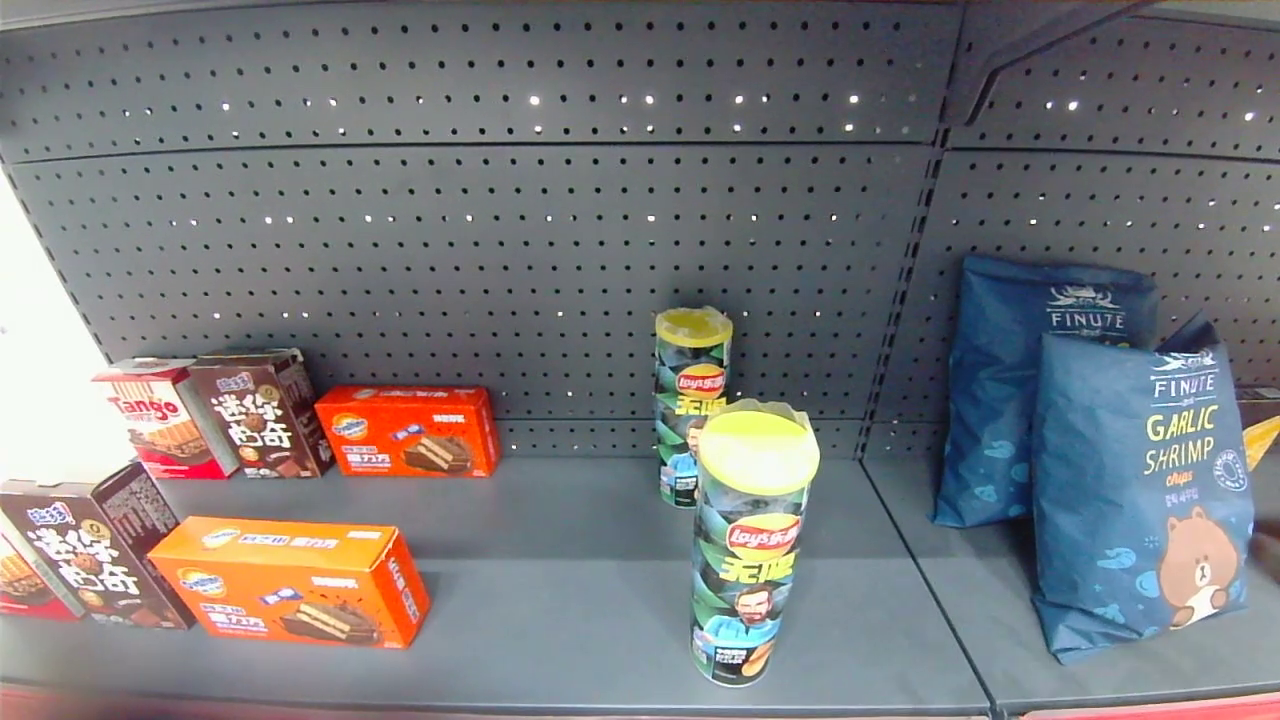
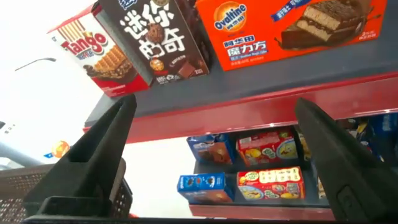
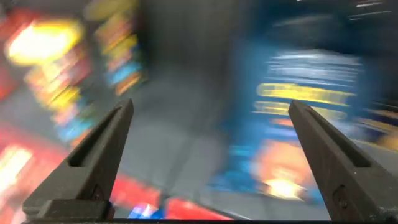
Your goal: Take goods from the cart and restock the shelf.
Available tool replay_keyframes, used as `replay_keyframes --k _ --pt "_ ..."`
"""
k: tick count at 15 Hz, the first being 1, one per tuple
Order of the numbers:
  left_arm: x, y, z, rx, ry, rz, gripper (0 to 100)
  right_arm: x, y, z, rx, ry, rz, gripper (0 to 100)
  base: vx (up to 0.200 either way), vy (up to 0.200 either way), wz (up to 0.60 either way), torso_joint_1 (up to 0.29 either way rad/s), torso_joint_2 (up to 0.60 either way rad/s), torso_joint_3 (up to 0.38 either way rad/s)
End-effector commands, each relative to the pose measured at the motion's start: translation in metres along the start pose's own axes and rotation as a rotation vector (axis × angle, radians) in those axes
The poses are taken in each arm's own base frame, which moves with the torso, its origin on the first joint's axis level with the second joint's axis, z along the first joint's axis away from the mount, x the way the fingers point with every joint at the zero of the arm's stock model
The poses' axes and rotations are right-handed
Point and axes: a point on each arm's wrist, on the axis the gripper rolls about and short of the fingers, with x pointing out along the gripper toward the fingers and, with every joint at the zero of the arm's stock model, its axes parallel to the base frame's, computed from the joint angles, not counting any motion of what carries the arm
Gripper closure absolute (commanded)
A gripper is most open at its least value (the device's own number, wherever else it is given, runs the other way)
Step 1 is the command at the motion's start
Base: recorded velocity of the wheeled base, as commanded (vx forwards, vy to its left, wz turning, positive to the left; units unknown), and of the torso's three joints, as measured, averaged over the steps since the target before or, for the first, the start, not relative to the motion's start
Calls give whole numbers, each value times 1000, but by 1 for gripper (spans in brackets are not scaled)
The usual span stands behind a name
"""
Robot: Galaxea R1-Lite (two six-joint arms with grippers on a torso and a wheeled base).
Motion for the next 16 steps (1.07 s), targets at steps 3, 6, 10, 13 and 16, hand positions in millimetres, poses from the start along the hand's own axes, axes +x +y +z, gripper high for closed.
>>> replay_keyframes --k 3,6,10,13,16 --pt "-1 0 0 -6 -6 5 0 99 33 -29 -67 285 212 0 0 0 0 0 0 0" --pt "-1 0 0 -10 -4 5 0 136 40 -46 -51 315 205 0 0 0 0 0 0 0" --pt "-1 0 0 -8 -2 4 0 164 44 -57 -37 385 203 0 0 0 0 0 0 0" --pt "-1 0 0 -8 -2 4 0 177 46 -57 -39 397 207 0 0 0 0 0 0 0" --pt "-1 0 0 -8 -1 5 0 189 48 -53 -39 392 206 0 0 0 0 0 0 0"
